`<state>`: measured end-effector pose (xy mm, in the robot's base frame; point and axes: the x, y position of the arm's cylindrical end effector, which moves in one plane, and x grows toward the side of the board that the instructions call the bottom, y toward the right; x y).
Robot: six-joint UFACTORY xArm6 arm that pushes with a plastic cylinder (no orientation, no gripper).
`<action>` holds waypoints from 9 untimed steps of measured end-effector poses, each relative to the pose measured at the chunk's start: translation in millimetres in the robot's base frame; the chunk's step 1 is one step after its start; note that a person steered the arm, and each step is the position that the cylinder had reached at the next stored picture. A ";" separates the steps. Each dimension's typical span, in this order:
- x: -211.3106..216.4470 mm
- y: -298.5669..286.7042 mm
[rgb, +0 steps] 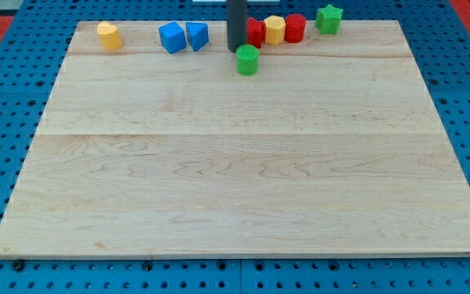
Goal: Slide the green star slightly left
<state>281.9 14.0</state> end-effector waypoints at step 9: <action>-33.1 187.0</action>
<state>248.8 200.9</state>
